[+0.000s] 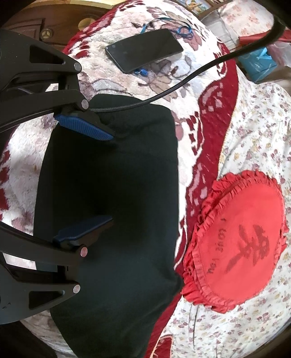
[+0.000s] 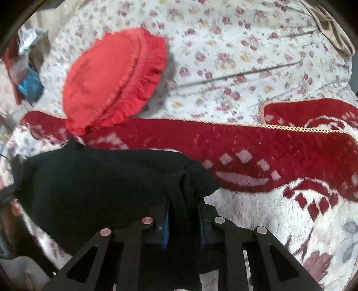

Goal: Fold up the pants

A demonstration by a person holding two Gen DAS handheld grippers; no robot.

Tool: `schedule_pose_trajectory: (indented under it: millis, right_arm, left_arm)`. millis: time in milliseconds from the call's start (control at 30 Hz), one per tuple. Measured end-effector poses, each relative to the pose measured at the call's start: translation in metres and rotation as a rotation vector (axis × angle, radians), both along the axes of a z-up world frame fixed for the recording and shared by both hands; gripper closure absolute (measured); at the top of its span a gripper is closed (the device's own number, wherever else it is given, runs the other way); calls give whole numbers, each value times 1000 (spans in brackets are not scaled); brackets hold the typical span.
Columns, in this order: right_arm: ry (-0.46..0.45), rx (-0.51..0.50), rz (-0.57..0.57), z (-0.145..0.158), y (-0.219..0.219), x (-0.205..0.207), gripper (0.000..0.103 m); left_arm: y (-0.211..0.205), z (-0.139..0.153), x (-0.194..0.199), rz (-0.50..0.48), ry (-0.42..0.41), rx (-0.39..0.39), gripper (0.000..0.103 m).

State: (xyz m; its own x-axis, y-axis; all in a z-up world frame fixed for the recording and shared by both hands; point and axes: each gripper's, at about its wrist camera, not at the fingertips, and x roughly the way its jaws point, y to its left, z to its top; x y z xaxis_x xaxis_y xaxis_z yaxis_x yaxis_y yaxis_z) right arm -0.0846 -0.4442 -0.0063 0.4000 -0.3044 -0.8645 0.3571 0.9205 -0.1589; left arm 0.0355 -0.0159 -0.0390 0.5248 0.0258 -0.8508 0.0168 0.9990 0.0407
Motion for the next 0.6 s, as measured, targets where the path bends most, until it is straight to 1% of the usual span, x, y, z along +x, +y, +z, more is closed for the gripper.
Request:
schedule_pose_trajectory:
  millis: [33, 67, 100, 133, 200, 267, 333, 467, 533, 567, 600]
  right_arm:
    - [48, -7, -11, -14, -2, 4, 84]
    - [68, 6, -33, -24, -7, 6, 83]
    - [62, 32, -63, -32, -14, 6, 77]
    - [43, 46, -80, -32, -18, 5, 74]
    - [11, 35, -119, -21, -23, 0, 57]
    - [-15, -12, -131, -6, -19, -4, 56]
    - [-15, -59, -121, 7, -10, -2, 56]
    - [-87, -57, -42, 30, 25, 8, 56]
    - [-112, -65, -32, 35, 37, 14, 55]
    - [-129, -58, -26, 38, 44, 18, 54]
    - [-150, -30, -5, 38, 52, 23, 54]
  left_arm:
    - [3, -3, 1, 9, 6, -3, 33]
    - [6, -5, 2, 16, 12, -11, 33]
    - [8, -7, 2, 20, 15, -19, 33]
    - [9, -7, 2, 21, 16, -21, 33]
    - [11, -6, 3, 22, 8, -8, 33]
    - [12, -3, 4, 26, -1, -4, 33]
    - [14, 2, 6, 32, -15, -15, 33]
    - [18, 8, 11, 43, -42, 8, 33]
    - [22, 8, 15, 52, -47, 9, 33]
    - [25, 8, 17, 57, -48, 8, 33]
    - [27, 9, 19, 62, -51, 8, 33]
